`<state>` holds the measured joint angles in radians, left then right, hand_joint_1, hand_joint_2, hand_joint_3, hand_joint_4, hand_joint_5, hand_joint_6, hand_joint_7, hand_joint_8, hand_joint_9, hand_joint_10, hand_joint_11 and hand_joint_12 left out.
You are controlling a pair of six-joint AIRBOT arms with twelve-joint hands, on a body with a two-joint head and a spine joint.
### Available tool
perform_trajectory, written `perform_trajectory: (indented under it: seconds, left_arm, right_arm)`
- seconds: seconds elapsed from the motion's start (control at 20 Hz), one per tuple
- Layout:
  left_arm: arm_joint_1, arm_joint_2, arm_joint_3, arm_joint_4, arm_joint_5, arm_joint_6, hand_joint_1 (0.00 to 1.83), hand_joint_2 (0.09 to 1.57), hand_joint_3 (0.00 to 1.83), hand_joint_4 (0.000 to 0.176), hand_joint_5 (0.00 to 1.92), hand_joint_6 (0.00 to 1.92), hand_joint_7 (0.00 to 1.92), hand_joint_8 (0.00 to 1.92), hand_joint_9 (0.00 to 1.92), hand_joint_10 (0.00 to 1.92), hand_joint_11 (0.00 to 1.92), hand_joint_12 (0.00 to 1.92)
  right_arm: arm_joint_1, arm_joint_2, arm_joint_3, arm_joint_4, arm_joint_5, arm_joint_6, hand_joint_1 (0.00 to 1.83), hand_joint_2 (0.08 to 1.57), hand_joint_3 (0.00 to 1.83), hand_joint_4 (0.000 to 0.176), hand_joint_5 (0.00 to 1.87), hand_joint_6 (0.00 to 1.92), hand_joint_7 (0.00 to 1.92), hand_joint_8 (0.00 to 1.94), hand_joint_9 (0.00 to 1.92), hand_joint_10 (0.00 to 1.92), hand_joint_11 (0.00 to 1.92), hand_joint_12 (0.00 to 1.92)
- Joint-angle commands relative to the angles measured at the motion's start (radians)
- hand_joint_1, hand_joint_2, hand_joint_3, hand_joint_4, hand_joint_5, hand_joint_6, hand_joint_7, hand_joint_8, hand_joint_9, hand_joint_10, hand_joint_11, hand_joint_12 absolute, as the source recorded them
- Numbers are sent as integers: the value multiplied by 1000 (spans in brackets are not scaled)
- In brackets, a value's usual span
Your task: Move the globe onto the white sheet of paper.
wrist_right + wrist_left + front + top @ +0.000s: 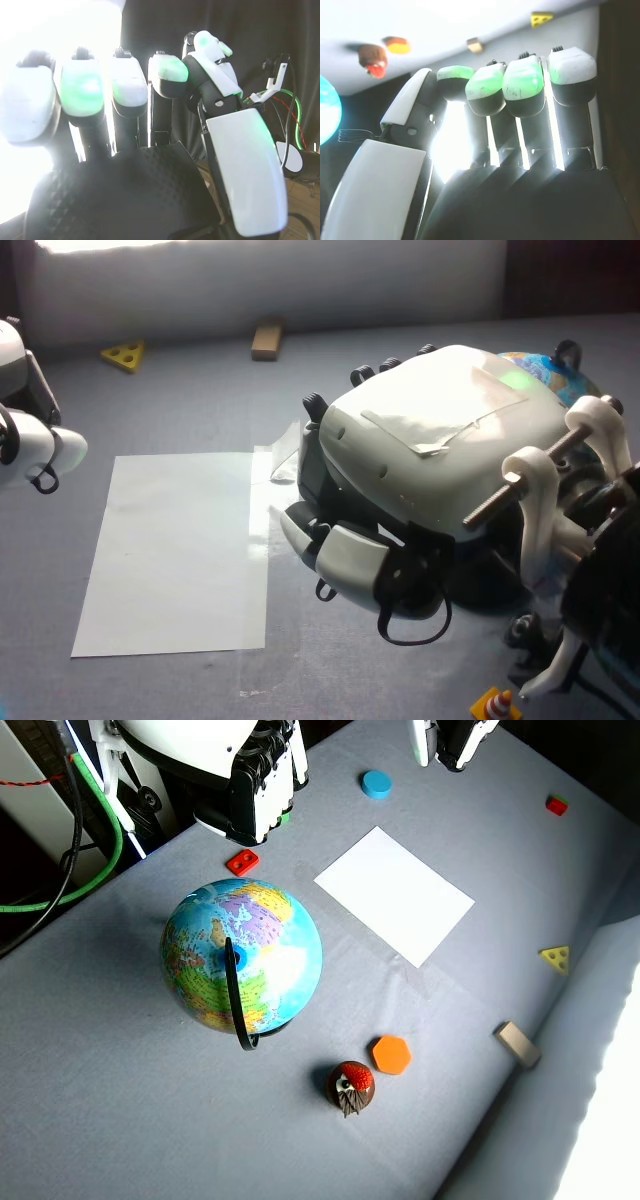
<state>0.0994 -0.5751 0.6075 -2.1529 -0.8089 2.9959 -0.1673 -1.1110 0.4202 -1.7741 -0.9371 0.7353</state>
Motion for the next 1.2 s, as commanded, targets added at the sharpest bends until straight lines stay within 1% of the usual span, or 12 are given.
perform_trajectory:
  seconds: [0.0, 0.1, 0.2, 0.3, 0.45, 0.6, 0.7, 0.75, 0.9, 0.95, 1.05, 1.15]
  left_arm:
    - [-14, 5, -1, 62, 30, 2, 0, 1140, 162, 0, 49, 57, 43, 45, 32, 57, 0, 222]
    - [-10, 5, 0, 70, 28, 2, 0, 1140, 162, 0, 49, 57, 43, 45, 32, 57, 0, 222]
    - [-1, 7, 3, 73, 27, 2, 0, 1215, 16, 0, 72, 3, 67, 1, 58, 5, 0, 233]
    - [18, 11, 2, 87, 21, 2, 0, 1217, 12, 0, 68, 0, 68, 1, 60, 4, 0, 235]
    - [119, 41, 12, 135, 153, 1, 0, 1216, 4, 0, 26, 1, 31, 1, 37, 1, 0, 160]
    - [213, 62, 14, 219, 248, -32, 0, 1216, 2, 0, 18, 0, 21, 0, 29, 0, 0, 132]
    - [297, 65, 19, 292, 316, -98, 0, 1220, 4, 0, 18, 0, 20, 0, 32, 2, 0, 128]
    - [345, 64, 19, 359, 349, -182, 0, 1222, 3, 0, 19, 0, 32, 3, 45, 5, 0, 113]
    - [427, 33, 21, 452, 381, -306, 0, 1224, 3, 0, 14, 0, 34, 3, 46, 4, 0, 108]
    - [478, 0, 25, 527, 386, -427, 0, 1225, 3, 0, 13, 0, 33, 2, 45, 3, 0, 105]
    - [512, -38, 25, 593, 363, -535, 0, 1226, 3, 0, 12, 0, 32, 1, 44, 2, 0, 89]
    - [545, -89, 18, 670, 302, -650, 0, 1227, 2, 0, 10, 0, 31, 0, 42, 1, 0, 84]
  right_arm:
    - [6, 3, -5, -90, -20, -3, 1, 1103, 229, 0, 133, 165, 189, 83, 99, 158, 0, 211]
    - [6, 3, -5, -90, -18, -4, 1, 1103, 229, 0, 133, 165, 189, 83, 99, 158, 0, 211]
    - [7, 3, -5, -90, -14, -3, 0, 1202, 33, 0, 190, 38, 230, 3, 158, 55, 0, 221]
    - [18, 8, -6, -90, 6, 14, 0, 1193, 21, 0, 171, 24, 233, 2, 156, 47, 0, 224]
    - [36, 32, -17, -104, 53, 40, 0, 1195, 5, 0, 183, 9, 192, 1, 135, 12, 0, 81]
    - [11, 101, -45, -255, 113, 135, 0, 1176, 0, 0, 173, 1, 182, 0, 125, 5, 0, 29]
    - [-11, 183, -59, -407, 180, 273, 0, 1171, 0, 0, 170, 0, 180, 0, 124, 4, 0, 25]
    - [-29, 231, -57, -497, 221, 368, 0, 1170, 0, 0, 169, 0, 180, 0, 124, 4, 0, 21]
    - [-64, 332, -40, -700, 295, 589, 0, 1168, 0, 0, 151, 0, 171, 0, 120, 2, 0, 14]
    - [-84, 391, -17, -850, 341, 782, 0, 1167, 0, 0, 146, 0, 168, 0, 120, 2, 0, 12]
    - [-101, 435, 10, -1010, 371, 972, 0, 1165, 0, 0, 147, 1, 160, 0, 120, 1, 0, 13]
    - [-120, 478, 70, -1233, 419, 1250, 0, 1164, 0, 0, 148, 2, 159, 0, 115, 0, 0, 12]
